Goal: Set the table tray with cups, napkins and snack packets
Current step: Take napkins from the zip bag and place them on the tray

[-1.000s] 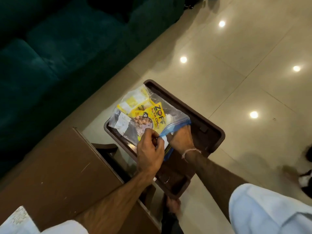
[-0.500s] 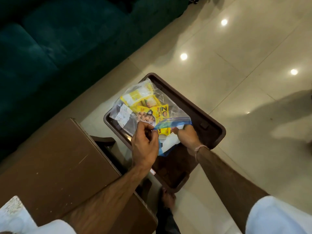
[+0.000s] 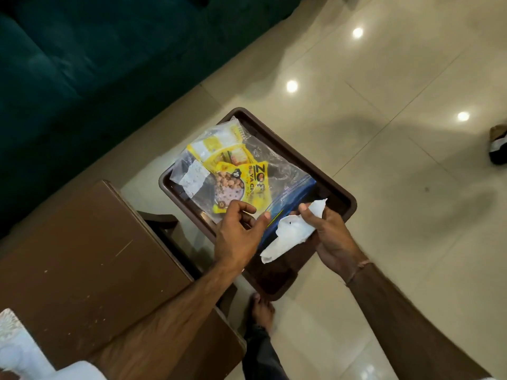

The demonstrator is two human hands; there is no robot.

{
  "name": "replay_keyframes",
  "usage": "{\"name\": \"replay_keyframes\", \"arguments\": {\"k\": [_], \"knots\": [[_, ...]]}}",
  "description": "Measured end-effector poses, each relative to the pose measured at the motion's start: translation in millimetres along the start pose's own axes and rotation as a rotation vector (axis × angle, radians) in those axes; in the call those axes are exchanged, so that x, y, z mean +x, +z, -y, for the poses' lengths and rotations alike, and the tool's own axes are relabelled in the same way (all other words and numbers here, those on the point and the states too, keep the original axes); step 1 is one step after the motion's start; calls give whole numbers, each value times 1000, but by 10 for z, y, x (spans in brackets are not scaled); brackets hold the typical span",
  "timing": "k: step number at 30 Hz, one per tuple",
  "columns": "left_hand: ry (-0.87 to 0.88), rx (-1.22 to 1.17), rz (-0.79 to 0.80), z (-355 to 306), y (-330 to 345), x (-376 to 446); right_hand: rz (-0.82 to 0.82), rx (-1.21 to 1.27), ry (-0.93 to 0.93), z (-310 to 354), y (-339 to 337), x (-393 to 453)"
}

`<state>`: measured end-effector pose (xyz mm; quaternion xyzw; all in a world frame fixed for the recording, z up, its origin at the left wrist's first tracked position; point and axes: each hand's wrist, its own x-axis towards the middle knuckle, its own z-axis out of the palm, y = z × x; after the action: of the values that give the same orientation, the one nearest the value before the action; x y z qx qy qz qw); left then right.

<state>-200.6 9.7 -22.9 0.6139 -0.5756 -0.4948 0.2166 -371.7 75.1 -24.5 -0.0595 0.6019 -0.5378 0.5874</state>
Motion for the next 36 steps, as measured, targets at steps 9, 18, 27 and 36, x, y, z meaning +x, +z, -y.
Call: {"name": "replay_keyframes", "arguments": {"k": [9, 18, 27, 36], "knots": [[-495, -471, 395, -273, 3, -202, 112, 66, -52, 158, 156, -196], [-343, -497, 370, -268, -61, -307, 14, -137, -220, 51, 358, -269], [112, 86, 178, -103, -113, -329, 173, 195, -24, -123, 547, -292], [-362, -411, 122, 141, -376, -301, -169, 161, 67, -242, 317, -135]]}}
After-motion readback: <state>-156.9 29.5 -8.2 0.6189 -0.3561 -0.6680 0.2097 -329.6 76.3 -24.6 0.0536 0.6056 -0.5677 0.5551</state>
